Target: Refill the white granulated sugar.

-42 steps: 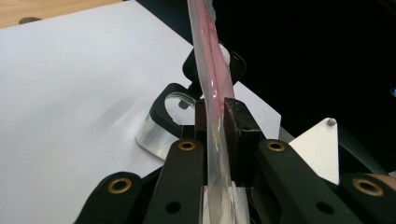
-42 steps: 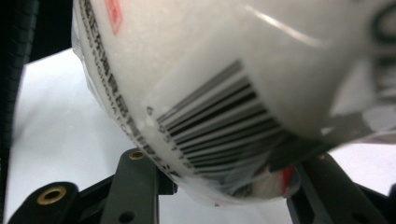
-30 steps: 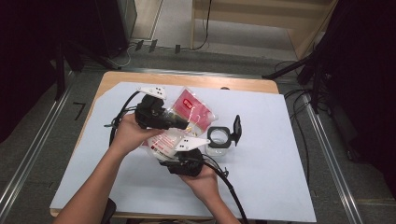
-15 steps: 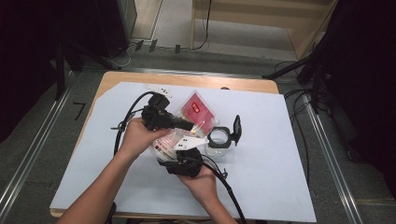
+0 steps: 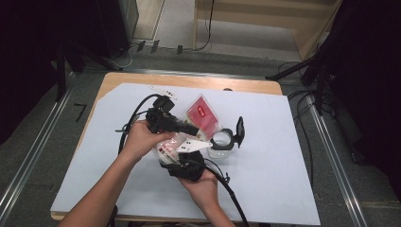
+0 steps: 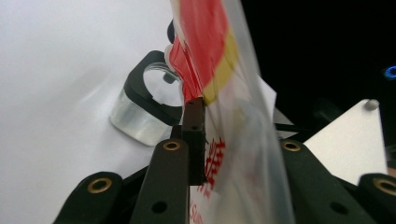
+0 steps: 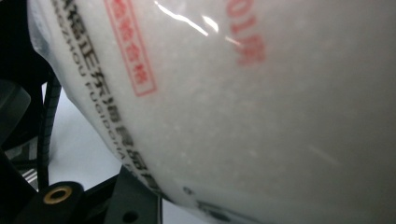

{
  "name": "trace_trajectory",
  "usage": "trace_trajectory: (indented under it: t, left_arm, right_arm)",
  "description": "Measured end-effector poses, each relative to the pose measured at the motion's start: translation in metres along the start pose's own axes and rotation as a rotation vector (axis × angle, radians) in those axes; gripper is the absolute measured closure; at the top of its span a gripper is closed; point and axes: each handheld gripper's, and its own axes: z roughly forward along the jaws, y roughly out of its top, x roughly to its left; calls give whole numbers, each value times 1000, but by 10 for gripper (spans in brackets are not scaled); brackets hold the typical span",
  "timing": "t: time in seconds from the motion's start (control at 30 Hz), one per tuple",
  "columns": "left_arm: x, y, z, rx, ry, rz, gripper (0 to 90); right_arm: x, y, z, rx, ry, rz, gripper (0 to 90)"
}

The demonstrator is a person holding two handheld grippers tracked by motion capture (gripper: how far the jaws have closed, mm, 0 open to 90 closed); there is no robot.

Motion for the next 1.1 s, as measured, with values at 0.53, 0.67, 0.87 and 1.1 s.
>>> trace_trajectory:
  t: [0.53, 0.67, 0.87, 1.1]
  left_arm:
    - [-20, 6, 5, 51, 99, -11, 800]
    - [-22, 7, 3, 44, 103, -2, 765]
    - [-26, 8, 1, 67, 113, 22, 728]
    - [-26, 9, -5, 110, 113, 32, 756]
  right_arm:
    - [11, 3, 0, -7, -21, -6, 608]
    - [10, 2, 1, -12, 2, 45, 617]
    - [6, -2, -2, -34, 9, 104, 621]
    - [6, -5, -3, -42, 18, 111, 621]
